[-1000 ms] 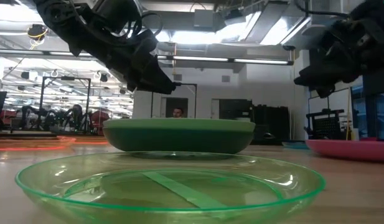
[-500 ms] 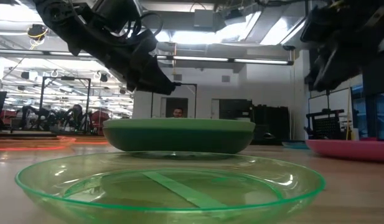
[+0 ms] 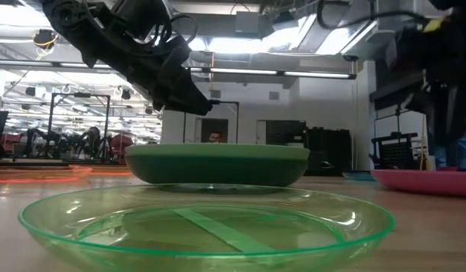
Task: Stack plastic plates
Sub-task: Stack the pink plate on the green plate
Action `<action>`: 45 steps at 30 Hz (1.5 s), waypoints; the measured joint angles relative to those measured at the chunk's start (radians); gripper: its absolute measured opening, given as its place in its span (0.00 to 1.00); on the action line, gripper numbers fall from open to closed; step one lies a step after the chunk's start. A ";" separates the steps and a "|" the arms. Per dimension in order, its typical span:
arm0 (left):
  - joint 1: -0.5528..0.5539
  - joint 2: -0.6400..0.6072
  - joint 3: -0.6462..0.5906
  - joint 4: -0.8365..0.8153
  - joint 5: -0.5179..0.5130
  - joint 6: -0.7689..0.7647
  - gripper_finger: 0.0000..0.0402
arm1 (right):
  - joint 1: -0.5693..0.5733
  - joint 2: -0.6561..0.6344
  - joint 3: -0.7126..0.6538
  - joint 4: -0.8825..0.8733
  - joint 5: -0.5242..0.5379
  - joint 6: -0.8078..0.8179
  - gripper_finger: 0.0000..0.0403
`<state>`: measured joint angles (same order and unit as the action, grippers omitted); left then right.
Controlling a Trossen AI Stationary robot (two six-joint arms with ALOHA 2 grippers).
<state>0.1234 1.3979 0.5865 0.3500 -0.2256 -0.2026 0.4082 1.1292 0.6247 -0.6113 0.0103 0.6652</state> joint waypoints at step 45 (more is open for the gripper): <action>0.000 0.000 0.000 0.006 -0.001 0.002 0.36 | -0.003 0.254 0.296 0.100 0.329 -0.660 0.01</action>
<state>0.1238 1.3983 0.5865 0.3565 -0.2264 -0.2002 0.4053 1.3831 0.9203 -0.5109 0.3396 0.0050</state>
